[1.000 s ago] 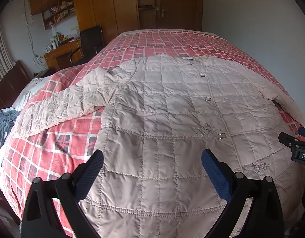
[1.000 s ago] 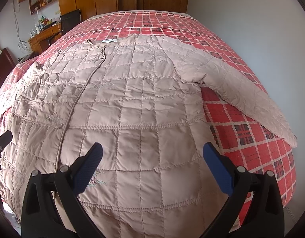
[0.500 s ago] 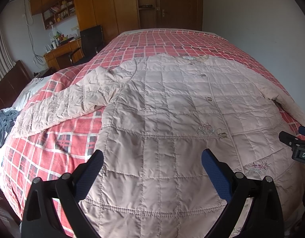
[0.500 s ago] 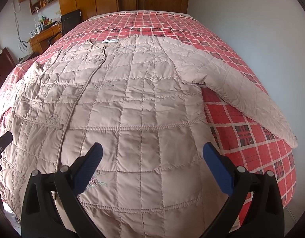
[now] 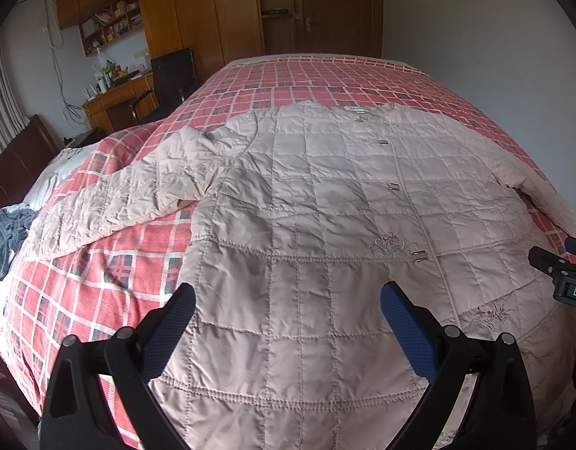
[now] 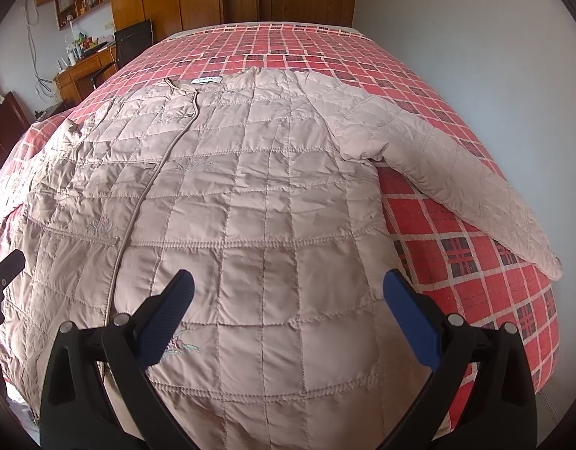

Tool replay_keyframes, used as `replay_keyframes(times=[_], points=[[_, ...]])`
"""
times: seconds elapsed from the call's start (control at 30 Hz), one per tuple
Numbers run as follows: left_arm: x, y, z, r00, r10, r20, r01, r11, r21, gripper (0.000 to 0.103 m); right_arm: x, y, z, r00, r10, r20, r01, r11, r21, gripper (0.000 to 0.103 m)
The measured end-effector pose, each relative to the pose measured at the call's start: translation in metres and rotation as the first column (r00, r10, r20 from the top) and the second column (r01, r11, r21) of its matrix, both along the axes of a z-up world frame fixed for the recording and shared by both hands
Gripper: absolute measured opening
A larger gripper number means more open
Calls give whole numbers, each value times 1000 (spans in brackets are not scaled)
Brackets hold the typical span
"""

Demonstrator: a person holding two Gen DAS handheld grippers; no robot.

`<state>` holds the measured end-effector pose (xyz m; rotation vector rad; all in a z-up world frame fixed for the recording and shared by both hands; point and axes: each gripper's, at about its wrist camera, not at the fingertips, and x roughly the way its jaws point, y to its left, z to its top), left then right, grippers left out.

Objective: Fold large clothes

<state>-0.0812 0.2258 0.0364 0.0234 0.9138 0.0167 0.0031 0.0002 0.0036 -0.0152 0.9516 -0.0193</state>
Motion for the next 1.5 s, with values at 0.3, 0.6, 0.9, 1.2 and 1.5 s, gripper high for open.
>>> replay_keyframes(times=[0.3,0.6,0.9,1.2,1.5], points=[[0,-1,0,1000,-2,-1,2,1000,1,99,0,-1,1,1000,0,1,0,1000,-1,100],[0,-1,0,1000,-3,-1,3,1000,2,99,-1,-2,1,1000,0,4,0,1000,0,100],[-1,-2,-1,1000,-7,-4,7,1000,-5,99,-1,-3,1,1000,1,9,-1,1000,-3,100],[12,6,-9,999,-20,-38,15,991,-131,99,10,-49,-4,999,-53,1,53,996,74,100],[25,27,-24,997,34,-66,-47,980,-193,99,30,-228,-38,884,-406,-230,450,872,191,100]])
